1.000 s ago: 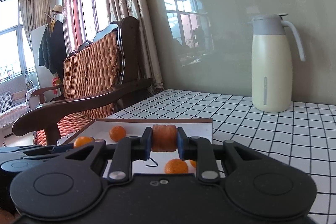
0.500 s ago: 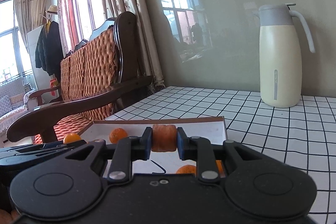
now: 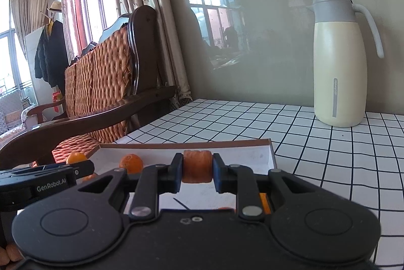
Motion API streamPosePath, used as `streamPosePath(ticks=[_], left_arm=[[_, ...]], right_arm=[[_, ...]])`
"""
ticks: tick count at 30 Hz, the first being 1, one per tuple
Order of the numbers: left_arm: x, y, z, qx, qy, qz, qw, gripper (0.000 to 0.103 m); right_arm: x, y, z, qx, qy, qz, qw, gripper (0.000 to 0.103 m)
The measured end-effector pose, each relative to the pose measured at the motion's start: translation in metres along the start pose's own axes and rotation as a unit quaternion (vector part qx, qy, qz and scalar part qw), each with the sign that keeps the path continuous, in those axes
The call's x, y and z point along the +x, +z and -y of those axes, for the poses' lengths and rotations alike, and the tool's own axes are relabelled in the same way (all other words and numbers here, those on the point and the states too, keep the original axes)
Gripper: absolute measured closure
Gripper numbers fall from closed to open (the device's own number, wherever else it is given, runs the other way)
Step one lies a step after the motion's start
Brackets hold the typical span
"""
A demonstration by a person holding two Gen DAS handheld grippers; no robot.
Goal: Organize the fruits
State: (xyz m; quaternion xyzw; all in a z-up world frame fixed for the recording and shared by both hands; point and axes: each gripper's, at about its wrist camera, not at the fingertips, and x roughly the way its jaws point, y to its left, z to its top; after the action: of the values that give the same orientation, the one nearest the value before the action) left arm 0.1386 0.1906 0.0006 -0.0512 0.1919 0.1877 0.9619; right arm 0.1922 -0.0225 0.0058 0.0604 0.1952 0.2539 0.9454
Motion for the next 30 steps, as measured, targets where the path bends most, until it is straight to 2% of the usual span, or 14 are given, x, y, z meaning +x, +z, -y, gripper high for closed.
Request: streamPosePath(ticks=[10,13,14,16,17,18,19,20,22,25,30], left_arm=[[0.019,0.002,-0.003,-0.006,0.007,-0.01,0.9999,0.071],[0.026,0.002,-0.004,-0.01,0.009,-0.016,0.9998,0.071],[0.028,0.002,-0.004,-0.011,0.011,-0.017,0.9997,0.071],[0.032,0.003,-0.003,-0.009,0.019,-0.016,0.9996,0.071],[0.036,0.003,-0.003,-0.009,0.021,-0.02,0.9995,0.066],[0.04,0.004,-0.003,-0.011,0.022,-0.028,0.9993,0.052],[0.042,0.004,-0.005,-0.018,0.026,-0.034,0.9989,0.008],[0.041,0.005,-0.006,-0.029,0.039,-0.028,0.9984,0.001],[0.035,0.008,-0.006,-0.032,0.049,-0.003,0.9983,0.0],[0.032,0.014,-0.006,-0.028,0.05,0.005,0.9983,0.0],[0.024,0.015,-0.007,-0.026,0.049,0.012,0.9984,0.0]], right_arm=[[0.02,0.002,0.009,0.013,-0.014,-0.01,1.0,0.087],[0.026,0.003,0.01,0.012,-0.023,-0.009,1.0,0.084],[0.029,0.004,0.011,0.01,-0.029,-0.009,1.0,0.081],[0.035,0.006,0.011,0.005,-0.042,-0.014,0.999,0.057],[0.034,0.006,0.012,0.008,-0.049,-0.006,0.999,0.034],[0.031,0.006,0.013,0.012,-0.051,0.003,0.999,0.03],[0.027,0.007,0.012,0.015,-0.052,0.011,0.998,0.03],[0.023,0.007,0.012,0.015,-0.051,0.017,0.998,0.028],[0.017,0.009,0.011,0.017,-0.049,0.033,0.998,0.022],[0.008,0.011,0.014,0.029,-0.043,0.05,0.997,0.009],[-0.001,0.014,0.014,0.029,-0.03,0.06,0.997,0.006]])
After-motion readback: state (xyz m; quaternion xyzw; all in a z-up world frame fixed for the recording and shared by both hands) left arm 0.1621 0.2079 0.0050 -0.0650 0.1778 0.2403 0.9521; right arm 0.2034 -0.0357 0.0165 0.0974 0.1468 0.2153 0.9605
